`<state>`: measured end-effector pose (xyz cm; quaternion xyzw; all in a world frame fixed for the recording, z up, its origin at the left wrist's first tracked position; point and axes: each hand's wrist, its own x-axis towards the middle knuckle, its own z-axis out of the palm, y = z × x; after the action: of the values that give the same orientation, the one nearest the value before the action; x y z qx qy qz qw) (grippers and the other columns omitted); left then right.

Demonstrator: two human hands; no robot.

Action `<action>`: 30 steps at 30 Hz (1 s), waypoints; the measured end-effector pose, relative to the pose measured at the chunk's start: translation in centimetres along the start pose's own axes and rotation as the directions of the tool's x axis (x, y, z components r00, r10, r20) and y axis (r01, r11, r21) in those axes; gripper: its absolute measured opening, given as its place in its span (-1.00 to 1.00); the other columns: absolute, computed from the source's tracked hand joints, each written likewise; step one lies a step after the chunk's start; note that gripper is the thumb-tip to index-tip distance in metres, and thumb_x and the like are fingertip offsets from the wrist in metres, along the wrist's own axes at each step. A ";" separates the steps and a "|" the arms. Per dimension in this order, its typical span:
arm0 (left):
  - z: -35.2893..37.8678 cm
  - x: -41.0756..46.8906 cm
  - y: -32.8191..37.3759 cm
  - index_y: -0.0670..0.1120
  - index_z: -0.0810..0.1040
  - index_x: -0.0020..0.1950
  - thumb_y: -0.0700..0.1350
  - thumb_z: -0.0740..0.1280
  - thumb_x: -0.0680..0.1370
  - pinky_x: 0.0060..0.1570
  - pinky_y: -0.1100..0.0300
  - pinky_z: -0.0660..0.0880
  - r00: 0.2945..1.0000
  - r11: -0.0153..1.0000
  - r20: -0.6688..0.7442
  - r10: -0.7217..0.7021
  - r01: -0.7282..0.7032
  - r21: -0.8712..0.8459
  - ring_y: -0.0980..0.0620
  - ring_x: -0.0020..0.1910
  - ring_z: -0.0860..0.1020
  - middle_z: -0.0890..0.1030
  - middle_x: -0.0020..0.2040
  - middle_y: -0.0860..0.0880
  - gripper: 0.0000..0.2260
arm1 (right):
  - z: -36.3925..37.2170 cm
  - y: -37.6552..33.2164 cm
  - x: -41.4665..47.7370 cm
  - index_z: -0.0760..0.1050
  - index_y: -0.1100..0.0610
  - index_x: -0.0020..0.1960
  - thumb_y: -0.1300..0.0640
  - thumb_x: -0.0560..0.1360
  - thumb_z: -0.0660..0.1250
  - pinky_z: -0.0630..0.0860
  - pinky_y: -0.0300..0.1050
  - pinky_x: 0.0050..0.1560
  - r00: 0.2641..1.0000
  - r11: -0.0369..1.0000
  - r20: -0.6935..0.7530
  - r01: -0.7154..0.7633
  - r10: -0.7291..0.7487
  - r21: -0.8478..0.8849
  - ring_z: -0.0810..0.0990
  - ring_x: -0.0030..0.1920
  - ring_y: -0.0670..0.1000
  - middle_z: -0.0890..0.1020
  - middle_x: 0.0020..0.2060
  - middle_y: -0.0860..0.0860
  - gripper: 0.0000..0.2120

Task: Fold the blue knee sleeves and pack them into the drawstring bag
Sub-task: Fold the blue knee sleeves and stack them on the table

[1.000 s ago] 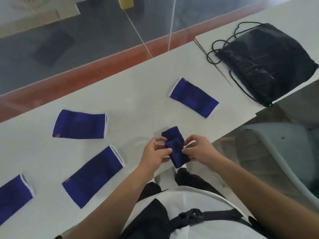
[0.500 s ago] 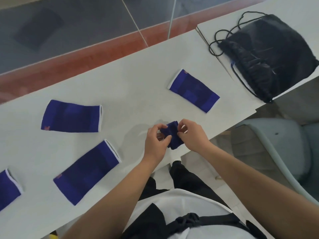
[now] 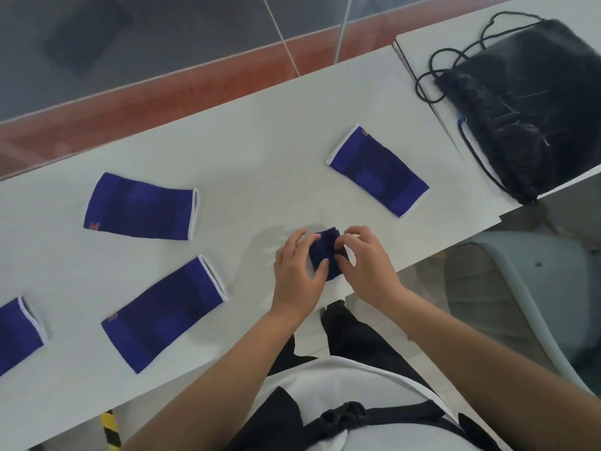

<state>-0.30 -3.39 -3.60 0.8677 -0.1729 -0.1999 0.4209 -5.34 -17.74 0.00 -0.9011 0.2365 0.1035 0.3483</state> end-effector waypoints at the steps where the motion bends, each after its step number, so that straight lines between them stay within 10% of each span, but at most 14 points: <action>1: -0.2 -0.2 -0.1 -0.01 0.36 0.47 0.01 0.31 0.58 0.46 0.04 0.19 0.999 0.994 0.021 0.033 -0.035 0.108 -0.05 0.47 0.26 0.31 0.53 -0.01 -0.54 | -0.3 0.4 -0.1 0.56 0.14 0.20 0.23 0.55 0.36 0.46 -0.09 0.20 0.998 0.997 0.019 0.062 -0.061 -0.050 0.47 0.30 0.14 0.48 0.35 0.07 -0.78; 5: -0.3 -0.5 -0.8 0.04 0.03 0.63 0.17 0.03 0.66 0.54 -0.08 -0.05 0.981 0.891 0.174 0.088 -0.156 0.426 -0.07 0.60 -0.04 -0.01 0.64 0.07 -0.44 | -1.6 2.3 0.2 0.33 0.04 0.51 0.05 0.60 0.30 0.23 0.16 0.48 0.940 0.894 0.163 0.338 -0.301 -0.296 0.21 0.56 0.15 0.27 0.57 0.01 -0.50; 15: 1.0 -0.2 -2.8 0.03 -0.32 0.60 0.21 -0.15 0.66 0.52 -0.18 -0.26 0.969 0.778 0.246 0.007 -0.160 0.607 -0.08 0.61 -0.23 -0.43 0.56 0.14 -0.40 | -1.5 5.7 2.6 -0.28 -0.06 0.62 -0.20 0.65 -0.24 -0.13 0.23 0.56 0.835 0.708 0.473 0.513 -0.281 -0.485 -0.18 0.62 0.03 -0.18 0.61 -0.14 -0.41; 25: -1.2 -0.2 -0.3 0.24 -0.47 0.48 0.29 -0.14 0.64 0.53 -0.07 -0.32 0.930 0.827 0.333 -0.155 -0.062 0.558 0.00 0.58 -0.33 -0.45 0.53 0.16 -0.42 | -3.2 3.7 2.7 -0.21 -0.13 0.61 -0.31 0.52 -0.23 -0.15 0.20 0.57 0.825 0.752 0.484 0.510 -0.291 -0.418 -0.20 0.62 0.00 -0.15 0.62 -0.16 -0.30; 30: -4.5 -2.7 1.6 0.26 -0.22 0.59 0.26 0.10 0.62 0.56 -0.04 -0.17 0.984 0.944 0.027 -0.177 0.162 0.287 0.07 0.60 -0.21 -0.22 0.62 0.18 -0.35 | -5.7 0.2 3.3 -0.06 -0.16 0.60 -0.29 0.57 0.14 -0.16 0.14 0.57 0.775 0.731 0.467 0.599 -0.426 -0.327 -0.21 0.61 -0.02 -0.10 0.63 -0.13 -0.31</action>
<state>-0.63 -0.08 0.70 0.9252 -0.1356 -0.2309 0.2690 -2.47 -22.86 2.97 -0.9515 -0.1256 0.2176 0.1775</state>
